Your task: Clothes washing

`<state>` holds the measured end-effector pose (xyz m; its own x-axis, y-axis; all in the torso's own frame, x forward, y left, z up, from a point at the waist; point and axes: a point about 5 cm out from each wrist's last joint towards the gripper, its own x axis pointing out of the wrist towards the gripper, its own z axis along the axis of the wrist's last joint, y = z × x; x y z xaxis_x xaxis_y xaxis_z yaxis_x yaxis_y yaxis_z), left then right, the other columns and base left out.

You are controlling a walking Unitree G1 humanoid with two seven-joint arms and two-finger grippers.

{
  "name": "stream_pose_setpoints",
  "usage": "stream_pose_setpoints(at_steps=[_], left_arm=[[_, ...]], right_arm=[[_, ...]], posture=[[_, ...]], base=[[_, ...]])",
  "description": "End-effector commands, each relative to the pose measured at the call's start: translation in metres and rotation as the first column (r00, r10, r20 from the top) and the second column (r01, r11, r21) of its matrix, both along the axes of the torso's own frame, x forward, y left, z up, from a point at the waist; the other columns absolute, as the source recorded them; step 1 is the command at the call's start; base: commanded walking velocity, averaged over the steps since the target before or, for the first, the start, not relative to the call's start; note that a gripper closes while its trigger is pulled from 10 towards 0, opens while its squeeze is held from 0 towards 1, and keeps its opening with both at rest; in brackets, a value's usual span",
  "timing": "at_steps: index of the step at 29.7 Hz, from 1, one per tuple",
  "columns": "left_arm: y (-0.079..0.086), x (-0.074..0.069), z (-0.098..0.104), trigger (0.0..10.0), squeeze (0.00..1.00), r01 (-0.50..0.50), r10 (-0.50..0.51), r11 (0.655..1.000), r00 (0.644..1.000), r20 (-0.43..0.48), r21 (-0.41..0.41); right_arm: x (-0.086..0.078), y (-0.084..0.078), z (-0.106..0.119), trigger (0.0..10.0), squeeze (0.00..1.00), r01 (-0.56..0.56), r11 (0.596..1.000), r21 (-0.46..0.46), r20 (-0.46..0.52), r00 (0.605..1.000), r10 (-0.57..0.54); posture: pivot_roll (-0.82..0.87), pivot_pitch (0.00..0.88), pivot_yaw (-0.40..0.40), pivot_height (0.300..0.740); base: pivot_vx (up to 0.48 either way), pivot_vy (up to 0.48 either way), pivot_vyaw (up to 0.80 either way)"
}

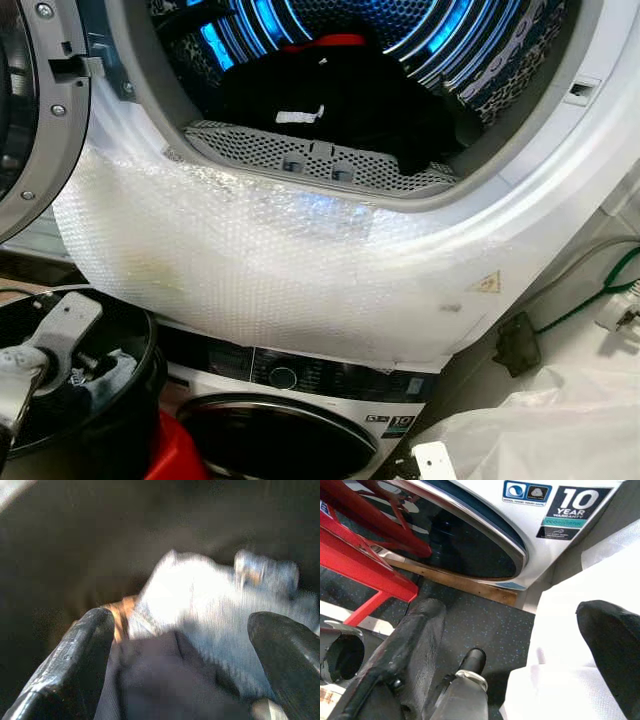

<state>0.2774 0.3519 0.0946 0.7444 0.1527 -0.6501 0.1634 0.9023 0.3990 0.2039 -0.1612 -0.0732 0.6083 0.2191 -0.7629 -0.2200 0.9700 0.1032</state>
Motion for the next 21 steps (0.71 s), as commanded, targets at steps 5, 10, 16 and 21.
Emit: stream_pose_setpoints(at_steps=[5,10,16,21], left_arm=[[0.0,-0.014,-0.024,10.0,0.87,-0.018,0.017,1.0,0.996,-0.083,-0.013],[-0.002,-0.02,-0.034,10.0,0.0,-0.014,0.013,1.0,0.99,-0.137,-0.009],[0.008,-0.022,-0.033,10.0,0.0,-0.078,0.086,0.995,0.987,-0.137,0.065],[0.024,-0.02,-0.013,10.0,0.0,-0.148,0.16,0.974,0.985,-0.061,0.172]], right_arm=[[-0.001,-0.006,0.0,10.0,0.0,0.016,1.0,-0.007,-0.009,1.0,-0.016],[-0.001,-0.006,0.0,10.0,0.0,0.014,1.0,-0.004,-0.011,1.0,-0.014],[-0.001,-0.007,0.0,10.0,0.0,0.019,1.0,0.0,-0.012,1.0,-0.019],[0.0,-0.008,0.0,10.0,0.0,0.032,0.999,0.002,-0.01,0.999,-0.032]], posture=[[0.17,0.0,-0.148,0.74],[0.18,0.0,-0.151,0.74],[0.17,0.0,-0.148,0.74],[0.17,0.0,-0.143,0.74]], base=[[0.0,0.0,0.0],[0.0,0.0,0.0],[0.0,0.0,0.0],[0.0,0.0,0.0]])
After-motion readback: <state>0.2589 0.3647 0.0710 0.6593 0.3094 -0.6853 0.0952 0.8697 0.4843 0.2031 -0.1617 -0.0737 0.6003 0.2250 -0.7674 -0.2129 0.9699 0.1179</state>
